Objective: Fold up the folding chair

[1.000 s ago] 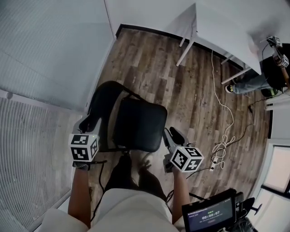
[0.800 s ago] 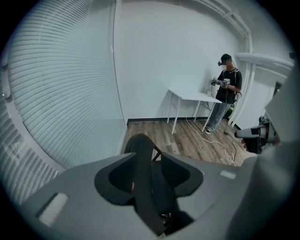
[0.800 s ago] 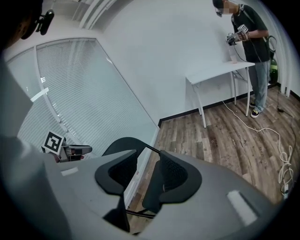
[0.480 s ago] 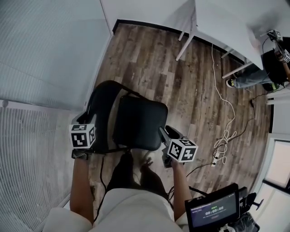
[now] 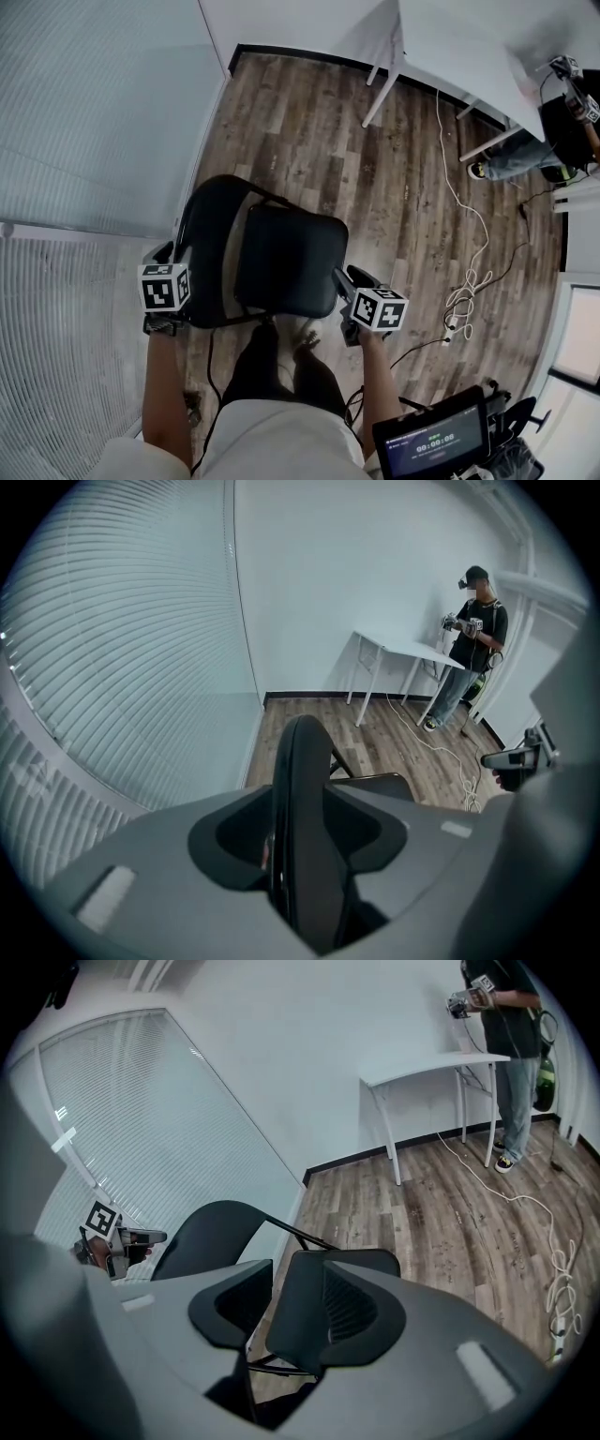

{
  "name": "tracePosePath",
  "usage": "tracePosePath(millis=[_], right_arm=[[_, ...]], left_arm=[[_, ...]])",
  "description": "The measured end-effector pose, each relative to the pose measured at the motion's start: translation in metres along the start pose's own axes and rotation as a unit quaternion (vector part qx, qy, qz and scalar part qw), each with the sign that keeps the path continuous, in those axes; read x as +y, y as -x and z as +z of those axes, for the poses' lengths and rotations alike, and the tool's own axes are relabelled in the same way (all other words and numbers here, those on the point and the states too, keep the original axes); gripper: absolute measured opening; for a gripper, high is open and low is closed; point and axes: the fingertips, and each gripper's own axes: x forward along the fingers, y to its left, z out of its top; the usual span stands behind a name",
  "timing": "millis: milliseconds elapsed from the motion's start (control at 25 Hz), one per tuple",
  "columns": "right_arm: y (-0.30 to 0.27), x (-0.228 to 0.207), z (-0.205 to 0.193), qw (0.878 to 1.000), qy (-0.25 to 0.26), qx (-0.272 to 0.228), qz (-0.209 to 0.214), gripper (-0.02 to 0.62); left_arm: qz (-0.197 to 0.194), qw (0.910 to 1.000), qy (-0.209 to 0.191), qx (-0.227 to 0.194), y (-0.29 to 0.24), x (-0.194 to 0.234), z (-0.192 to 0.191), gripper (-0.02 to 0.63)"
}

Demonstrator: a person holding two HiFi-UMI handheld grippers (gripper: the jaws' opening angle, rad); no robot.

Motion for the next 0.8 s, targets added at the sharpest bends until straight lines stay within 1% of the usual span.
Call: tracePosePath(millis=[160, 280, 520, 640, 720, 800], right_arm=[[-0.019, -0.02, -0.017, 1.0, -0.017, 0.017, 0.007, 0.168], [-0.033, -0.032, -0.028, 0.999, -0.021, 0.031, 0.007, 0.173], [-0.05, -0.057, -0.045, 0.998, -0.028, 0.056, 0.003, 0.184], [-0.054, -0.07, -0.06, 0.997, -0.04, 0.068, 0.003, 0.187], [-0.055, -0.077, -0.068, 0.996, -0.046, 0.076, 0.0, 0.189], [-0.058, -0.085, -0.075, 0.995, -0.046, 0.083, -0.002, 0.193]], left_arm=[[-0.021, 0.9996, 0.005, 0.015, -0.004, 0.003, -0.009, 0.184], [-0.026, 0.9993, -0.001, 0.027, -0.008, 0.005, -0.013, 0.187], [-0.011, 0.9993, -0.011, 0.033, -0.009, 0.002, -0.016, 0.186], [0.005, 0.9989, -0.023, 0.04, -0.005, 0.005, -0.015, 0.155], [0.01, 0.9992, -0.019, 0.034, -0.001, 0.008, -0.014, 0.133], [0.01, 0.9995, -0.01, 0.027, 0.001, 0.01, -0.013, 0.133]])
